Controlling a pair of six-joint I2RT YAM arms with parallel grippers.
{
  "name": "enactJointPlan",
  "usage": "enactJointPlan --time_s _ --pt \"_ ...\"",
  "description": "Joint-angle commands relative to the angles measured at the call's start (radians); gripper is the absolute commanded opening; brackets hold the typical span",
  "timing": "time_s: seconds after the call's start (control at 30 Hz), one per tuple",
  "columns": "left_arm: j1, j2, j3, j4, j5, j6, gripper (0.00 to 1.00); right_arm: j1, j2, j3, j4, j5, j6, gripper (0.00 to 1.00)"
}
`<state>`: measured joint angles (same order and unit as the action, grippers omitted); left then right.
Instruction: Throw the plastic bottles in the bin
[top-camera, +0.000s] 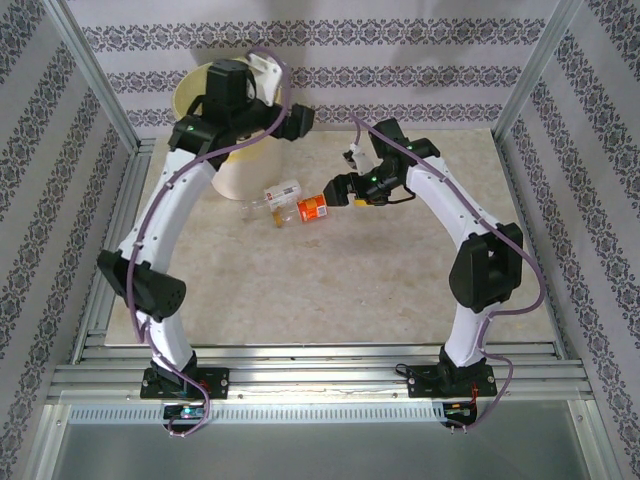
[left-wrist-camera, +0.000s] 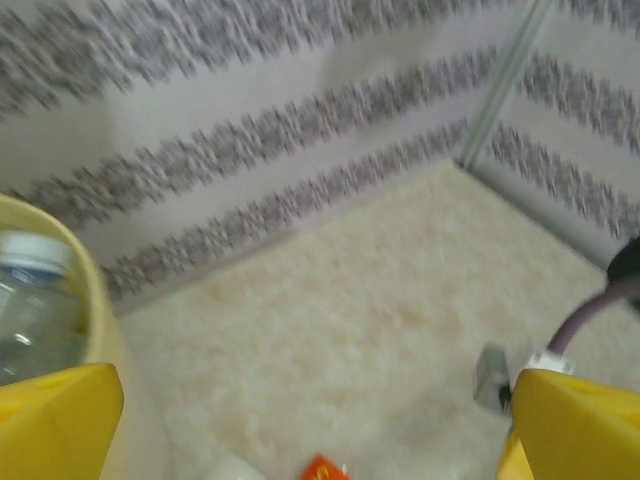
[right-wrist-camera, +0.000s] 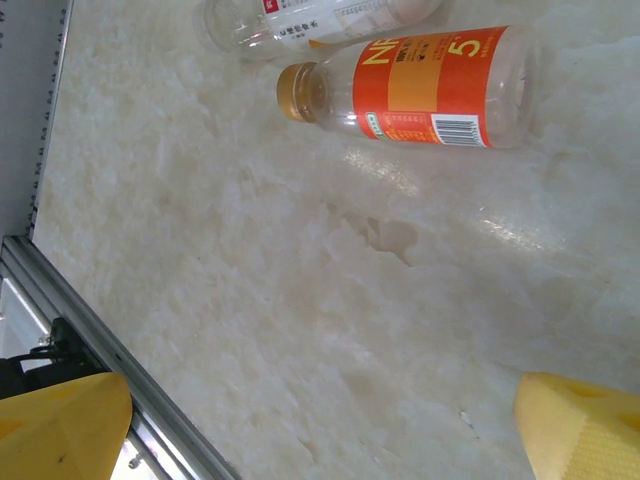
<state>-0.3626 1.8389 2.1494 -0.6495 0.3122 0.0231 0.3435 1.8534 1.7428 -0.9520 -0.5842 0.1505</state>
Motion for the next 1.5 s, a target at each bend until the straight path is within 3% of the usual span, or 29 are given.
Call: enactJointPlan --time_s 0.0,0.27,0.47,0.73,1.47 --pt "-0.028 0.054 0.027 -0.169 0.073 0.094 0.99 -0.025 -0.057 -0.026 0.005 0.036 0.021 0.98" --pt "-0.089 0.27 0.156 -0.37 0.037 0.144 0.9 -0.11 -0.155 -0.125 0.028 0.139 0.107 0.98" --pt "-0.125 0.433 0.272 -0.441 -0.004 0.17 0.82 -0.173 -0.225 -0.201 0.04 0.143 0.164 0.98" --pt "-0.136 0.528 0.279 -0.439 -0.076 0.18 0.72 -0.179 -0.285 -0.243 0.022 0.147 0.163 0.98" --pt "-0.162 0.715 0.259 -0.383 -0.288 0.176 0.64 -0.175 -0.316 -0.253 -0.011 0.104 0.167 0.98"
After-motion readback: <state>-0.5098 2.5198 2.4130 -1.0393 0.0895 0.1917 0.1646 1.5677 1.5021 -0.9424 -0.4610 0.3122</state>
